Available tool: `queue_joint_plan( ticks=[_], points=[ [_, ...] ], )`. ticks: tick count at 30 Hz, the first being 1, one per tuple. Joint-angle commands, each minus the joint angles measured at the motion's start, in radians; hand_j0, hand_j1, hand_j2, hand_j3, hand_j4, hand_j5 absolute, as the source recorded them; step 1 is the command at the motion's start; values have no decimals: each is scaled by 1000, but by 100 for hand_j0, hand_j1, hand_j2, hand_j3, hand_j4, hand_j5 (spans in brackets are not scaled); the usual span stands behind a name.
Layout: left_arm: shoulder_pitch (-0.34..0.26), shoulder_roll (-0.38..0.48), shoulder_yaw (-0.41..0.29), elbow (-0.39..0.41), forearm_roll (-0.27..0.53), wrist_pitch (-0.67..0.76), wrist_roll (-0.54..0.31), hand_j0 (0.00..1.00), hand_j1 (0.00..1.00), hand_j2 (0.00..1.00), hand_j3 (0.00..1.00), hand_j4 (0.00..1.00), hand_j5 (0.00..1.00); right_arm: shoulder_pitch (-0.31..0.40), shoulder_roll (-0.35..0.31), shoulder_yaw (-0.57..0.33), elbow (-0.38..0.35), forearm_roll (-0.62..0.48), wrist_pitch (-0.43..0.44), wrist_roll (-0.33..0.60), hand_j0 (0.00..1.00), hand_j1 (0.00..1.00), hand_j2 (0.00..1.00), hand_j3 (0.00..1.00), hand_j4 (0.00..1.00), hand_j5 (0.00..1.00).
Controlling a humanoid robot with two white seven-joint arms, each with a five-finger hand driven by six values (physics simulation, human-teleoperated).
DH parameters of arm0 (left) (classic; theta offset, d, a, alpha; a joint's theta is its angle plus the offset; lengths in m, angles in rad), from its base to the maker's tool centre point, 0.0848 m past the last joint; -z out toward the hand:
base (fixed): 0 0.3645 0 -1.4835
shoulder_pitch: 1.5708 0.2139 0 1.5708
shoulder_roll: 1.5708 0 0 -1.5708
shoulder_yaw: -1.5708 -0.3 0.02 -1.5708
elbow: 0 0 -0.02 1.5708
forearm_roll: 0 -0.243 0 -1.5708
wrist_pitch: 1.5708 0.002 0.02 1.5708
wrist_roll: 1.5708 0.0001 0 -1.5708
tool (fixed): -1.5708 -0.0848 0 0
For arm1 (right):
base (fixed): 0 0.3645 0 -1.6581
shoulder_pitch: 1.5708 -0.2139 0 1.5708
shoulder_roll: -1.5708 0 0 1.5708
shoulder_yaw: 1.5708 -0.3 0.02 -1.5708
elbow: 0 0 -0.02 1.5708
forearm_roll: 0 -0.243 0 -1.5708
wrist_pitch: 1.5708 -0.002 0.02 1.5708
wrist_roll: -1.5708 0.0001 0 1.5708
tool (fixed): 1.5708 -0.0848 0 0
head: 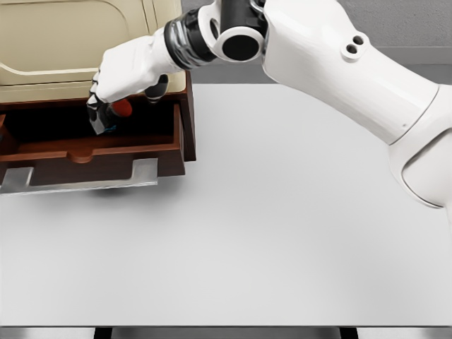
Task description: Open the cabinet drawer with left arm, and place a switch into the drawer with right arm
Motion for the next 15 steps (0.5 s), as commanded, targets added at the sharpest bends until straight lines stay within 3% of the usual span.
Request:
queue_joint_plan(
  ticks=[1,2,5,7,8,9,10,11,13,15],
  points=[
    [0,0,1,0,7,1,0,100,100,100,100,100,100,3,-7,-1,-26,-1,2,0,100,100,100,100,100,100],
    [0,0,1,0,7,1,0,100,100,100,100,100,100,8,-21,-1,-66,-1,2,0,100,100,100,100,100,100],
    [0,0,1,0,7,1,0,100,100,100,100,100,100,28,-187,-58,-268,-11,2,0,100,100,100,100,100,100],
    [0,0,1,0,7,1,0,100,100,100,100,100,100,69,-346,-118,-465,-14,2,0,100,100,100,100,100,100],
    [0,0,1,0,7,1,0,100,100,100,100,100,100,106,-465,-168,-557,-37,2,0,100,100,100,100,100,100],
    [0,0,1,-2,7,1,0,100,100,100,100,100,100,141,-574,-229,-600,-106,2,0,100,100,100,100,100,100],
    [0,0,1,-2,7,1,0,100,100,100,100,100,100,169,-656,-274,-600,-154,2,0,100,100,100,100,100,100],
    [0,0,1,-3,7,1,0,100,100,100,100,100,100,248,-769,-352,-595,-178,2,0,100,100,100,100,100,100],
    [0,-1,2,-5,7,1,0,100,100,100,100,100,100,414,-826,-424,-562,-177,2,0,100,100,100,100,100,100],
    [0,-17,10,-28,1,1,0,100,100,100,100,100,100,511,-905,-429,-529,-175,2,0,100,100,100,100,100,100]
  ],
)
